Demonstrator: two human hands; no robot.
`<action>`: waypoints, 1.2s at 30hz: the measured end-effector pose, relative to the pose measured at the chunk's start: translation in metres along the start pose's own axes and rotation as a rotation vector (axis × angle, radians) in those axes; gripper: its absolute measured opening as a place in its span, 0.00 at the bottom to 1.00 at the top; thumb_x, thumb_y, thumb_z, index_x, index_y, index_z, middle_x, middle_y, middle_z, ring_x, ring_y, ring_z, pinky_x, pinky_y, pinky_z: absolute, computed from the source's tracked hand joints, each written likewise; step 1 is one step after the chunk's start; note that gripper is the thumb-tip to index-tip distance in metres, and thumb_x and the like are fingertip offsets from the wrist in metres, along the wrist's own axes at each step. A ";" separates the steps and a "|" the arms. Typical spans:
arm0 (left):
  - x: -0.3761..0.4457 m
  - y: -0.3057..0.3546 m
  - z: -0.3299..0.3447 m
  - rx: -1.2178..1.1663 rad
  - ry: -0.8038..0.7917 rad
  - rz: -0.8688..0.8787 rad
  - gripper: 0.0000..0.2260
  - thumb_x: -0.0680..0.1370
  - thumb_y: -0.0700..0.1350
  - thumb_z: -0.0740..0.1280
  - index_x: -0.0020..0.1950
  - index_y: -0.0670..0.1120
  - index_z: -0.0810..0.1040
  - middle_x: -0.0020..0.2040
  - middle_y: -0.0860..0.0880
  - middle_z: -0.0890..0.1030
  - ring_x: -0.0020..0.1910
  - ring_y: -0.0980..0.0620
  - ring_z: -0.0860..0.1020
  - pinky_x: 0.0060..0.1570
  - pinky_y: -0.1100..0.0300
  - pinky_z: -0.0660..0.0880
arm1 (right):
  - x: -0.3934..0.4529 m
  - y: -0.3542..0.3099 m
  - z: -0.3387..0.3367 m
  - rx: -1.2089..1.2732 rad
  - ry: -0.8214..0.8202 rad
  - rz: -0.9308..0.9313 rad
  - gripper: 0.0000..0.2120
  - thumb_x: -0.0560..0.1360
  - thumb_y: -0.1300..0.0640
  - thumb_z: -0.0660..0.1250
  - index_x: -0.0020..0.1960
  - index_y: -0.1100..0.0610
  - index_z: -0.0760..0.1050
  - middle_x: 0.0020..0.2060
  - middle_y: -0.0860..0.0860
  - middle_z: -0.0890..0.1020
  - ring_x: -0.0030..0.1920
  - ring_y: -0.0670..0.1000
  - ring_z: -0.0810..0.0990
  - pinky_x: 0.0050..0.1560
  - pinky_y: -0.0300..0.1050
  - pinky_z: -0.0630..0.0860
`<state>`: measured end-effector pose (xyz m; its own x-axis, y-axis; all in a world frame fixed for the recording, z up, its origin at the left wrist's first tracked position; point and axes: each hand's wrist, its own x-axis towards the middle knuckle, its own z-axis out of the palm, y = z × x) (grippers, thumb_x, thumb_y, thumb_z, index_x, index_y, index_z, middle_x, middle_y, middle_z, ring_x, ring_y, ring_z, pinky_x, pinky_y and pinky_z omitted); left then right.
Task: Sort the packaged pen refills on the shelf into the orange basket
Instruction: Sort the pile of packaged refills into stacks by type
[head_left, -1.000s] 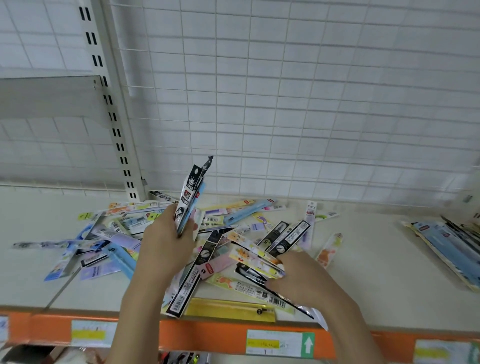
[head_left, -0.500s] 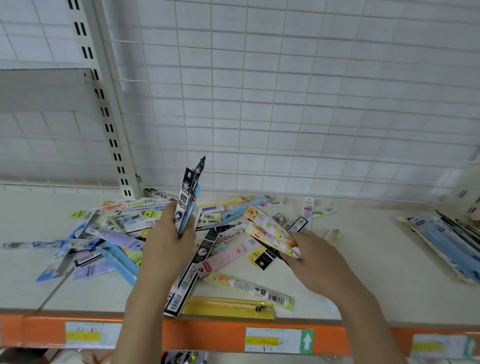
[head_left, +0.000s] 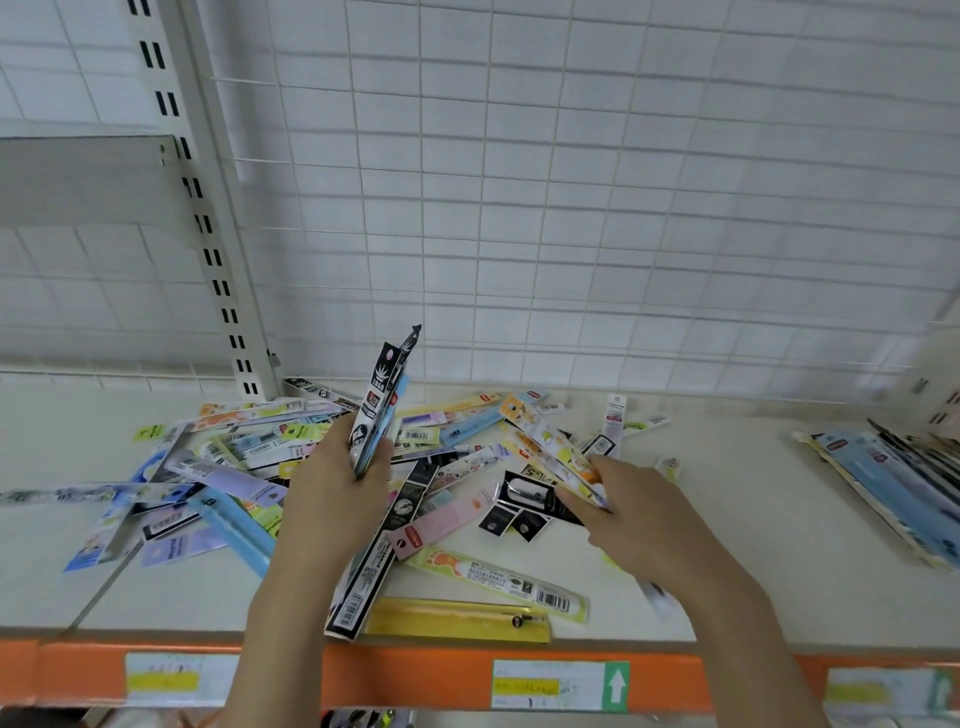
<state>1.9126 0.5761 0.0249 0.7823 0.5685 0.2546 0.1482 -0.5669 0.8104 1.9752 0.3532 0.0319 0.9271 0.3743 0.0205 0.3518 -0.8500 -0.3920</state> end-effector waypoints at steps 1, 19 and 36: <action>0.001 0.000 0.000 -0.003 -0.003 -0.003 0.13 0.79 0.46 0.60 0.62 0.45 0.72 0.35 0.55 0.73 0.34 0.60 0.71 0.40 0.57 0.65 | 0.001 0.001 0.000 0.009 0.018 0.005 0.12 0.78 0.42 0.58 0.43 0.50 0.67 0.39 0.50 0.80 0.43 0.52 0.83 0.44 0.50 0.77; 0.006 0.008 0.001 0.029 -0.036 0.019 0.10 0.79 0.46 0.60 0.59 0.46 0.73 0.33 0.53 0.75 0.33 0.57 0.72 0.30 0.65 0.64 | 0.003 0.000 -0.004 0.273 0.124 0.049 0.13 0.70 0.50 0.72 0.50 0.54 0.73 0.36 0.49 0.80 0.34 0.47 0.76 0.34 0.37 0.70; -0.004 0.079 0.056 -0.247 -0.093 0.132 0.06 0.78 0.45 0.64 0.41 0.51 0.72 0.37 0.42 0.79 0.37 0.43 0.77 0.40 0.50 0.75 | 0.000 0.068 -0.037 0.315 0.454 0.023 0.05 0.77 0.54 0.63 0.47 0.52 0.67 0.28 0.46 0.73 0.29 0.50 0.76 0.31 0.42 0.70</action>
<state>1.9551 0.4952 0.0582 0.8385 0.4360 0.3267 -0.1016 -0.4641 0.8800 2.0041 0.2818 0.0397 0.9212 0.1005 0.3760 0.3400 -0.6776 -0.6520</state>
